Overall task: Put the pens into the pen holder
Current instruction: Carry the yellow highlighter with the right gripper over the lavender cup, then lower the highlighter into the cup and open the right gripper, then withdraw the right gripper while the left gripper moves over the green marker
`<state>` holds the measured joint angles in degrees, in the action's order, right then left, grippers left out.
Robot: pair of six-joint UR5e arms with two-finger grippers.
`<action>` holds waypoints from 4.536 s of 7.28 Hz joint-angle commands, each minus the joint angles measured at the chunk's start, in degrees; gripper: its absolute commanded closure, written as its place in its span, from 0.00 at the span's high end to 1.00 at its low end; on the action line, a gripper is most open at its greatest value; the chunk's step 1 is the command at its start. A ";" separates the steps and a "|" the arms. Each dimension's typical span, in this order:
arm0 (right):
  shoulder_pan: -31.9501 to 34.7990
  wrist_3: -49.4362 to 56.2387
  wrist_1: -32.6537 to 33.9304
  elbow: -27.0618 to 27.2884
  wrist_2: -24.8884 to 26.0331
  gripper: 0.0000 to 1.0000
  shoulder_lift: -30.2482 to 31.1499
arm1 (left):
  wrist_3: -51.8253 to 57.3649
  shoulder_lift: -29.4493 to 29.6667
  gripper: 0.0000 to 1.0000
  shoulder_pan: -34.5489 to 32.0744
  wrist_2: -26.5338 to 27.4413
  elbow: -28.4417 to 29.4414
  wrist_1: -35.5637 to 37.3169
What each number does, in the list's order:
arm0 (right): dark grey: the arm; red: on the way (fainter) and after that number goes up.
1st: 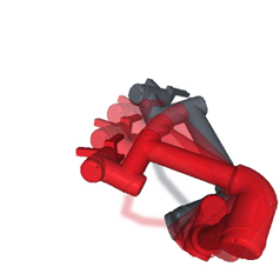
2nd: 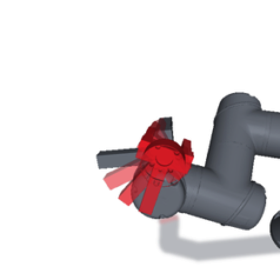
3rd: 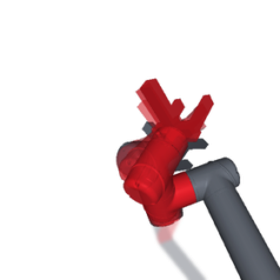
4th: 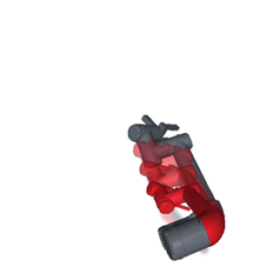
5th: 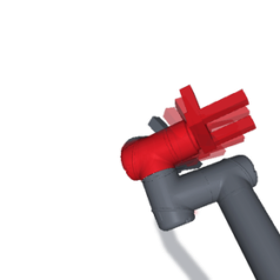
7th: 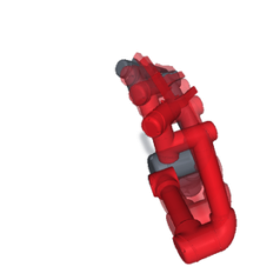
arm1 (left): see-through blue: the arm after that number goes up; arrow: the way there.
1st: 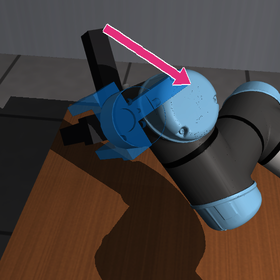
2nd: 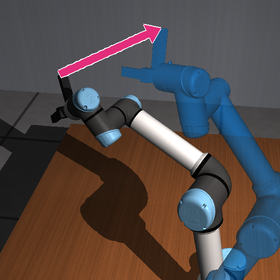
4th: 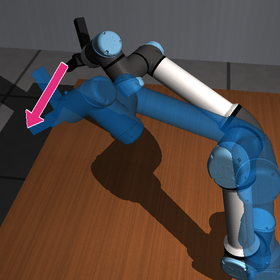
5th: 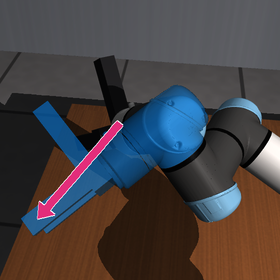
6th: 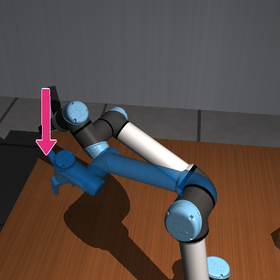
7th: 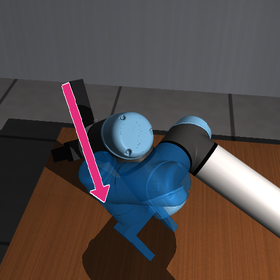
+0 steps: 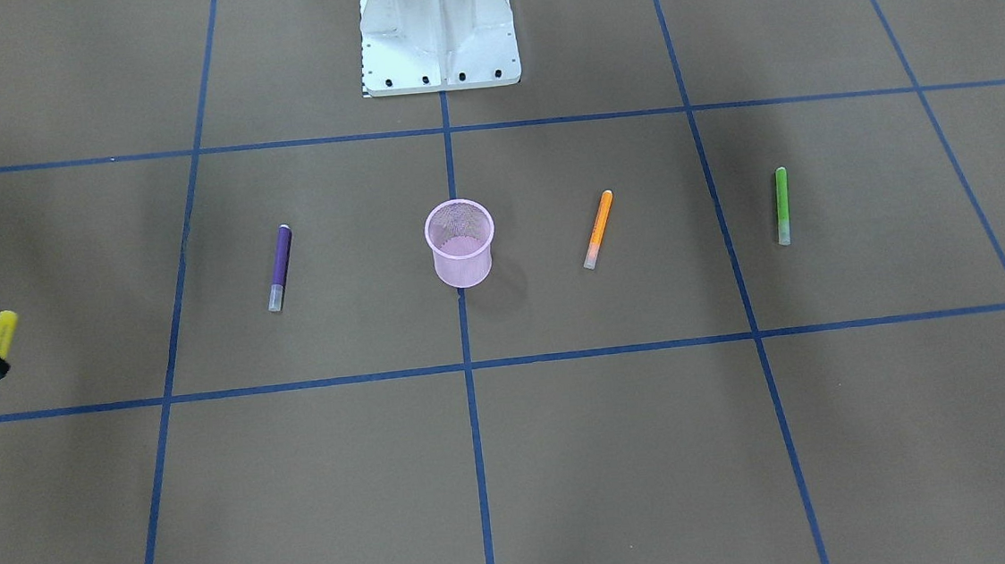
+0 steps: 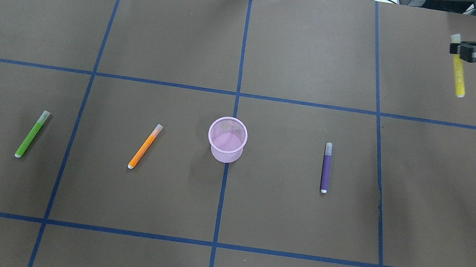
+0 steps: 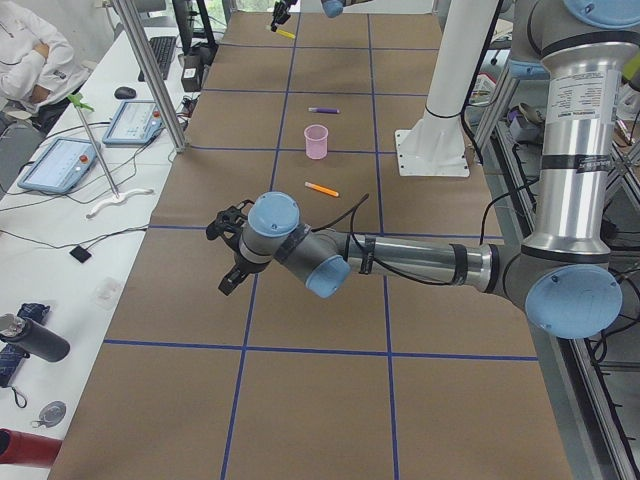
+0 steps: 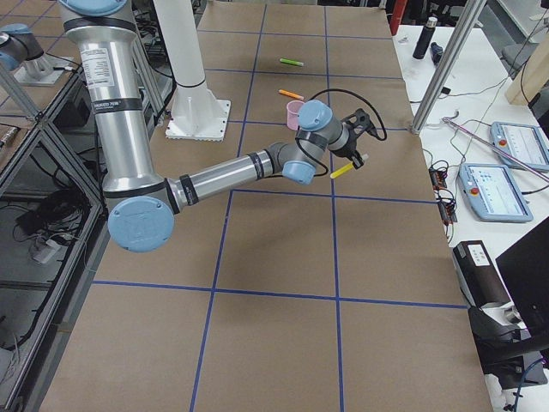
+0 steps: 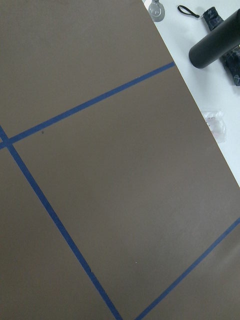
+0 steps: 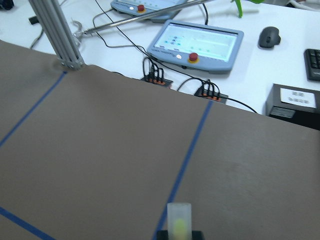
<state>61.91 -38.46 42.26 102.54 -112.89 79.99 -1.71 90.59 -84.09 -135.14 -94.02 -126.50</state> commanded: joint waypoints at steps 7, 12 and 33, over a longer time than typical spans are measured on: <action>-42.20 -11.55 0.18 -0.23 54.14 0.00 -18.80 | -11.47 4.07 1.00 9.82 0.31 0.59 -2.17; -46.96 -11.37 0.27 -7.71 61.82 0.02 -23.04 | -11.47 4.33 1.00 10.09 0.40 0.85 -2.17; 5.67 20.88 40.79 -4.72 -15.78 1.00 -10.92 | -37.84 0.91 0.49 38.91 19.03 -0.91 -1.47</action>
<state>67.22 -18.19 83.09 97.84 -128.64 68.32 -39.54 91.50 -45.62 -116.12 -94.93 -127.95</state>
